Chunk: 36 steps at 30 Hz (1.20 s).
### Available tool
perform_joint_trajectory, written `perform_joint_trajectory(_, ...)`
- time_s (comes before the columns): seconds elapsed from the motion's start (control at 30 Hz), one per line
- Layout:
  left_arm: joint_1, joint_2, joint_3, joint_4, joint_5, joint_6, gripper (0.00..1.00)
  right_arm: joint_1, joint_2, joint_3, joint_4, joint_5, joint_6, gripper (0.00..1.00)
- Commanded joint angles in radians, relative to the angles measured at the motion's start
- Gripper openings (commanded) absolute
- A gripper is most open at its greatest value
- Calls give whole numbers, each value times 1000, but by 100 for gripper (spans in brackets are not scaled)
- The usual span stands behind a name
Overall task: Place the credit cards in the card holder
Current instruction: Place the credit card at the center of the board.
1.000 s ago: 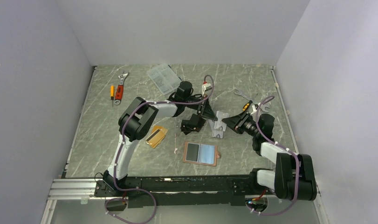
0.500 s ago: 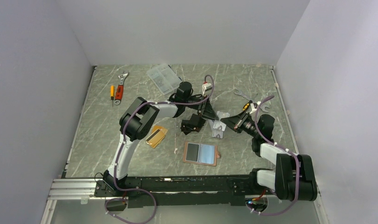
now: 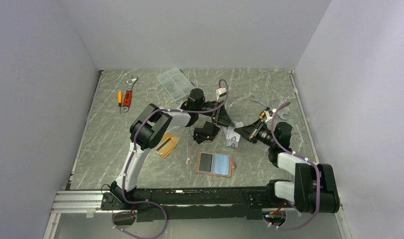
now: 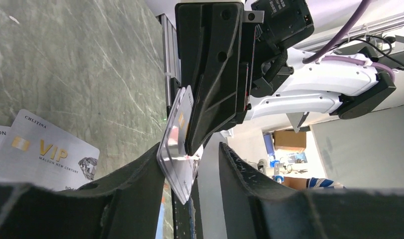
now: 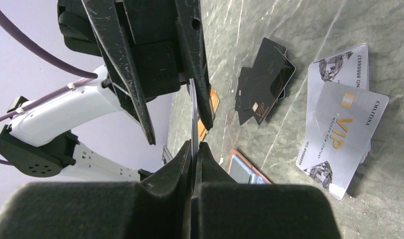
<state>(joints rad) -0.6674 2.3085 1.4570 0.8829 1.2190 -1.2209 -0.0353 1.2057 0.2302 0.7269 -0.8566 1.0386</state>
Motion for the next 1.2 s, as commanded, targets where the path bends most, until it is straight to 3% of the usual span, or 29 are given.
perform_joint_trajectory(0.0,-13,-23,-17,125,34,-44,43,4,2,51,-64,15,-58,2)
perform_joint_trajectory(0.17,-6,-58,-67,142,42,-37,33,3,-2,78,-145,80,-94,2)
perform_joint_trajectory(0.7,16,-60,-101,236,45,-101,21,1,-93,97,-309,200,-169,15)
perform_joint_trajectory(1.17,53,-68,-121,238,37,-94,14,-7,-150,75,-380,239,-199,16)
